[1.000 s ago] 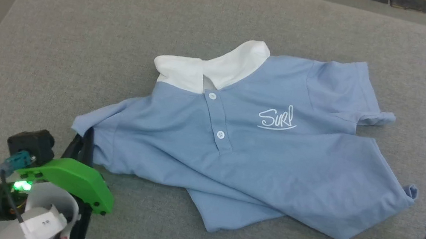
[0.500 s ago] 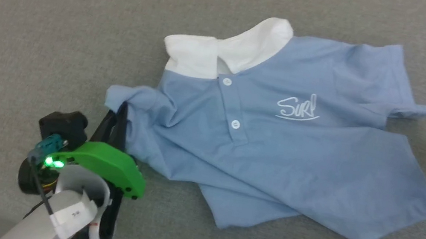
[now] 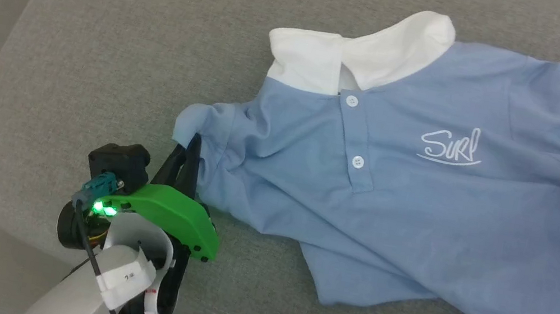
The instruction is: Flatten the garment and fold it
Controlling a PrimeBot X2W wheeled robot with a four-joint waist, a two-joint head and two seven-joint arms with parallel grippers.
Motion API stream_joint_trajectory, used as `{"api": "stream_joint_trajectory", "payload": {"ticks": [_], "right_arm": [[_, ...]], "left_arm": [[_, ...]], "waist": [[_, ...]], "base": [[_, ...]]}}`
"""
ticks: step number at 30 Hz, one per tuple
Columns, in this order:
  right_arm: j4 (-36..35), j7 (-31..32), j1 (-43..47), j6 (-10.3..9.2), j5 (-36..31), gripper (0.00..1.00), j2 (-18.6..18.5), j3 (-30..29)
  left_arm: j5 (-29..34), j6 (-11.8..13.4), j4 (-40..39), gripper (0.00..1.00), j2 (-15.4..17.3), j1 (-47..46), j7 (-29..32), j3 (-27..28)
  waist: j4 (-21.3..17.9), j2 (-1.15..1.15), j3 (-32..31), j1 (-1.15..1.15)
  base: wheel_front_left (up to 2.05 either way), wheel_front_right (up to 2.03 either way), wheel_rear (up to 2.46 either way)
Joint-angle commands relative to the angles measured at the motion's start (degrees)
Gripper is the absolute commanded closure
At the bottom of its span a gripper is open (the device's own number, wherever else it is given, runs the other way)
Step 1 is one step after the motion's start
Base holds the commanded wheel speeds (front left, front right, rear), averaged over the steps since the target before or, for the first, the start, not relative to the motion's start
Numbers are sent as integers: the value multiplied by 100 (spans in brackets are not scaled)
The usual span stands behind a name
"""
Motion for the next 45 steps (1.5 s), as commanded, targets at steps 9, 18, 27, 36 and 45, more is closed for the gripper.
{"api": "stream_joint_trajectory", "payload": {"ticks": [9, 18, 27, 36, 45], "right_arm": [[-252, -741, 235, -8, 113, 100, 357, -419], [-326, -3320, 326, -8, 524, 100, 1003, -859], [-429, -4185, -364, -8, 719, 100, 1128, -423], [176, -4140, -2164, -8, 368, 100, 1142, 444], [1577, -4158, -3736, -8, -81, 100, 1321, 391]], "left_arm": [[-92, -204, 348, 100, -10, -155, -84, 67], [-21, -414, 472, 100, 58, -313, -516, 236], [108, -845, 329, 100, 418, -1763, 146, 276], [146, -1249, 1188, 100, 496, -3989, 1298, 303], [230, -1220, 2276, 100, 280, -5338, 1680, 372]], "waist": [[-105, 0, -338, 0], [-514, 0, -1234, 0], [-1009, 0, -2013, 0], [-1568, 0, -2153, 0], [-1905, 0, -1840, 0]], "base": [[0, 0, 0], [0, 0, 0], [0, 0, 0], [0, 0, 0], [0, 0, 0]]}}
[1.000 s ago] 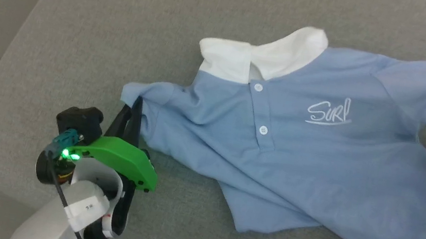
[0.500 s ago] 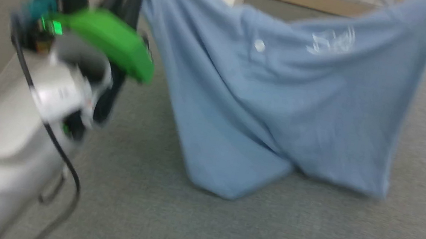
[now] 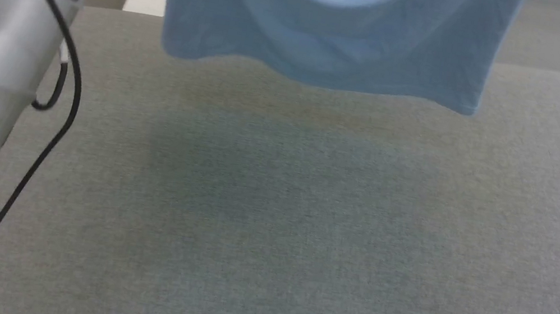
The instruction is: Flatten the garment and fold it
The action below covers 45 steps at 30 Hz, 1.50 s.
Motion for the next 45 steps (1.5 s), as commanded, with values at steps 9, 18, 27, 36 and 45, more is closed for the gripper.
{"api": "stream_joint_trajectory", "payload": {"ticks": [9, 18, 27, 36, 45], "right_arm": [[647, 40, -774, -8, -378, 100, 65, -127], [772, -1114, -1519, -8, -1115, 100, -276, -16], [945, -2297, -2215, -8, -1779, 100, -865, 62], [1064, -3140, -2331, -8, -2171, 100, -1434, 411], [-36, -3204, -1072, -8, -1234, 100, -1666, 868]], "left_arm": [[176, 100, 333, 100, -205, -823, -115, 56], [442, 168, 560, 100, -526, -1679, -1351, 343], [536, -332, 607, 100, -789, -2264, -2591, 691], [988, -1005, -57, 100, -866, -1587, -2660, 1505], [805, -1577, -544, 100, -760, -345, -2652, 1766]], "waist": [[-316, 0, 1221, 0], [-355, 0, 2428, 0], [-153, 0, 3444, 0], [23, 0, 4073, 0], [80, 0, 3686, 0]], "base": [[0, 0, 0], [0, 0, 0], [0, 0, 0], [0, 0, 0], [0, 0, 0]]}}
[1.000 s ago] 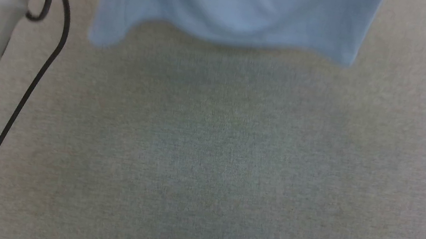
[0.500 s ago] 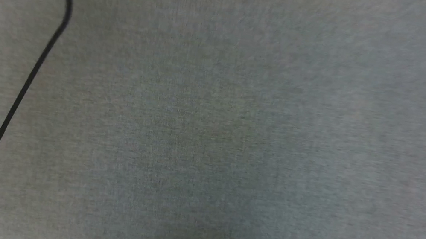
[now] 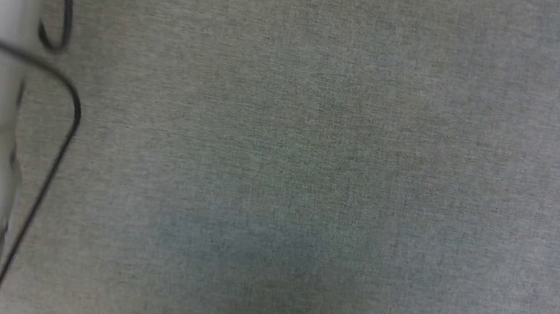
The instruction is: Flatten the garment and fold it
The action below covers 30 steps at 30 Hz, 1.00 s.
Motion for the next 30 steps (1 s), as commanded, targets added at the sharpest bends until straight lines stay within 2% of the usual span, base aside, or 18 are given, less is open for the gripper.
{"api": "stream_joint_trajectory", "payload": {"ticks": [1, 7, 12, 14, 18, 23, 30], "right_arm": [[-398, 110, 434, -9, 183, 100, -102, -51], [-1877, 701, 2298, -9, 1064, 100, -535, -369], [-2432, 1056, 3646, -9, 1480, 100, -425, -649], [-2510, 1097, 4104, -9, 1636, 100, -360, -756], [-2623, 1080, 5036, -9, 1797, 100, -94, -980], [-2851, 1031, 6283, -9, 1841, 100, 530, -1374], [-3015, 1008, 7586, -9, 1722, 100, 1264, -2006]], "left_arm": [[-59, -55, -149, 100, 74, 310, 32, -10], [-253, -30, -884, 100, 196, 1680, 258, -150], [-259, 74, -1434, 100, 373, 3117, 242, -276], [-325, 152, -1603, 100, 347, 3679, 185, -264], [-372, 146, -1824, 100, 309, 4722, 98, -388], [-552, 71, -1863, 100, 209, 5866, 23, -410], [-770, -31, -1730, 100, 191, 7073, -7, -319]], "waist": [[59, 0, -286, -1], [244, 0, -814, -1], [298, 0, -1344, -1], [319, 0, -1524, -1], [358, 0, -1894, -1], [357, 0, -2443, -1], [309, 0, -3205, -1]], "base": [[0, 0, 0], [0, 0, 0], [0, 0, 0], [0, 0, 0], [0, 0, 0], [0, 0, 0], [0, 0, 0]]}}
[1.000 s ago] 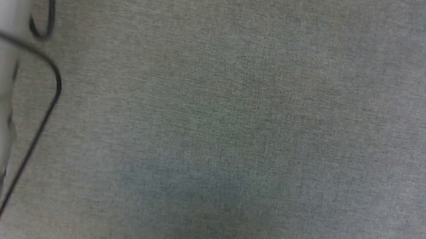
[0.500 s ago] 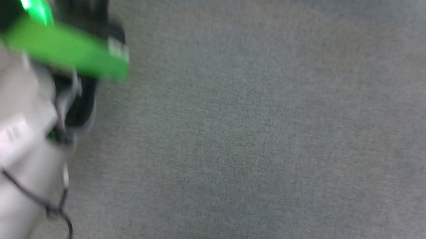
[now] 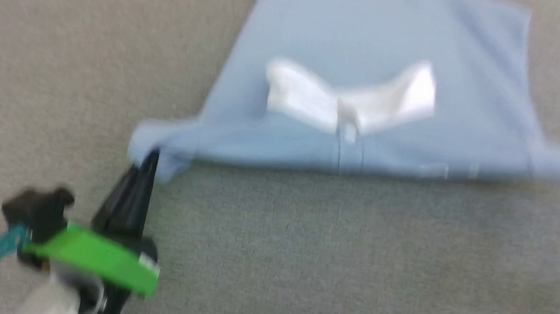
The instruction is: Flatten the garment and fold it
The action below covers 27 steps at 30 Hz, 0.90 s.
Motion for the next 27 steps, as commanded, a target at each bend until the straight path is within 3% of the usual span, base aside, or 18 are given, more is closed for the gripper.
{"api": "stream_joint_trajectory", "payload": {"ticks": [1, 6, 14, 27], "right_arm": [[-77, -15, 258, -9, -64, 100, 114, -92], [-244, 78, 1092, -9, -153, 100, 446, -407], [-466, 283, 1921, -9, 25, 100, 556, -624], [-93, 1144, 2173, -9, -163, 100, 559, -472]], "left_arm": [[-68, -33, 13, 100, -11, 245, -53, 55], [-296, -42, -85, 100, -23, 1060, -58, 182], [-404, 111, -500, 100, 177, 1997, 88, 176], [189, 219, -700, 100, 292, 1639, 444, -355]], "waist": [[-14, 0, -680, 1], [-100, 0, -1091, 1], [-179, 0, -1443, 1], [89, 0, -1062, 1]], "base": [[0, 0, 0], [0, 0, 0], [0, 0, 0], [0, 0, 0]]}}
